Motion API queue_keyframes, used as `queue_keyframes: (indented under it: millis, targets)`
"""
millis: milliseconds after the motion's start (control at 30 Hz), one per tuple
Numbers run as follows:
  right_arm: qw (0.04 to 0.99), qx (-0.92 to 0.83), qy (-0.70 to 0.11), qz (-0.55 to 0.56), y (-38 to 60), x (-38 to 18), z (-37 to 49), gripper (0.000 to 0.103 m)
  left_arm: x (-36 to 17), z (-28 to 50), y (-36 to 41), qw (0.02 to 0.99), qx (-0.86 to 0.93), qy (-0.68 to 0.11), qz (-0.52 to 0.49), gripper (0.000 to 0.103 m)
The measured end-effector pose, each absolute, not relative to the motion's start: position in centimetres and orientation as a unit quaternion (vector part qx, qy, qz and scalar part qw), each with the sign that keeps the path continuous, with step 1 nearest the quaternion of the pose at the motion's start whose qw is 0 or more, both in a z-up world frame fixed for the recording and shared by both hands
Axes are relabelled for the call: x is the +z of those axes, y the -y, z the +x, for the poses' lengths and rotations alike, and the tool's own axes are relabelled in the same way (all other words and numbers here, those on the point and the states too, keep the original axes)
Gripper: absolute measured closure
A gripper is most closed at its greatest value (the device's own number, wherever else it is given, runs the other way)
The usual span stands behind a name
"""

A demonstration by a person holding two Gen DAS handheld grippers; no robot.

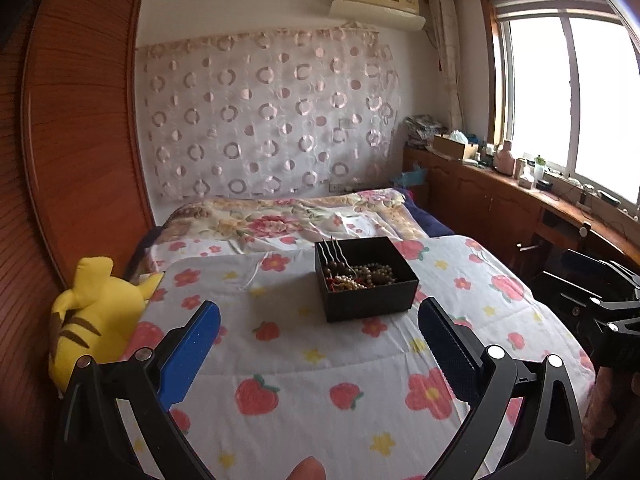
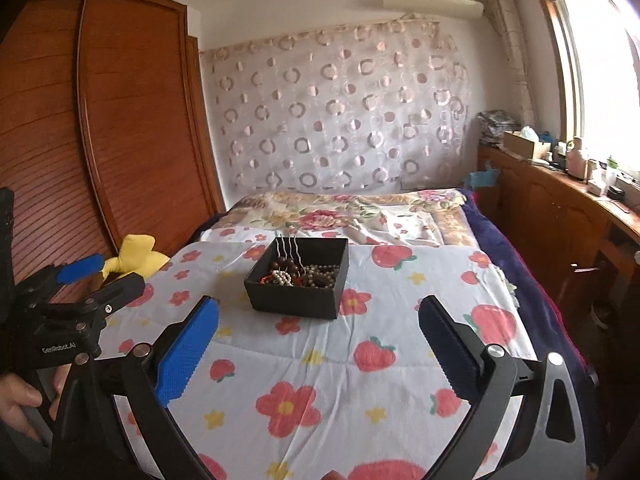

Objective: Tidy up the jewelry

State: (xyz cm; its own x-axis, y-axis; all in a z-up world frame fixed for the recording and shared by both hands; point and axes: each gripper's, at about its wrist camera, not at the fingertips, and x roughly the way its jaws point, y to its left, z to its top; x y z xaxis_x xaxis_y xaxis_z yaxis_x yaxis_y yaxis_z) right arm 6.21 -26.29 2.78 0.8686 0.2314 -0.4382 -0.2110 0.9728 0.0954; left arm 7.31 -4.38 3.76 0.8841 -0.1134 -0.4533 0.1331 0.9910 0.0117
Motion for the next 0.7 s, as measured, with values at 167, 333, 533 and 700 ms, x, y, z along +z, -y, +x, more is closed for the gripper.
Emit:
queue_keyframes:
  millis: [167,333,533,700]
  targets:
    - [0.970,0.104,-0.218,0.017,25.9,2.9,5.0,0.002,4.3,5.8,4.2,0.973,-0.065,-0.220,0.011,0.007]
    - [0.971,0.103,-0.213,0.016,25.9,3.0,4.7,0.002,4.4,5.4,4.1,0.974,-0.065,-0.219,0.009,0.007]
    - [0.971,0.103,-0.216,0.017,25.9,2.6,4.7,0.002,4.4,5.0,4.4,0.973,-0.064,-0.223,0.011,0.007]
    - [0.971,0.101,-0.215,0.018,26.0,2.5,4.7,0.002,4.5,4.9,4.4,0.973,-0.064,-0.223,0.011,0.007]
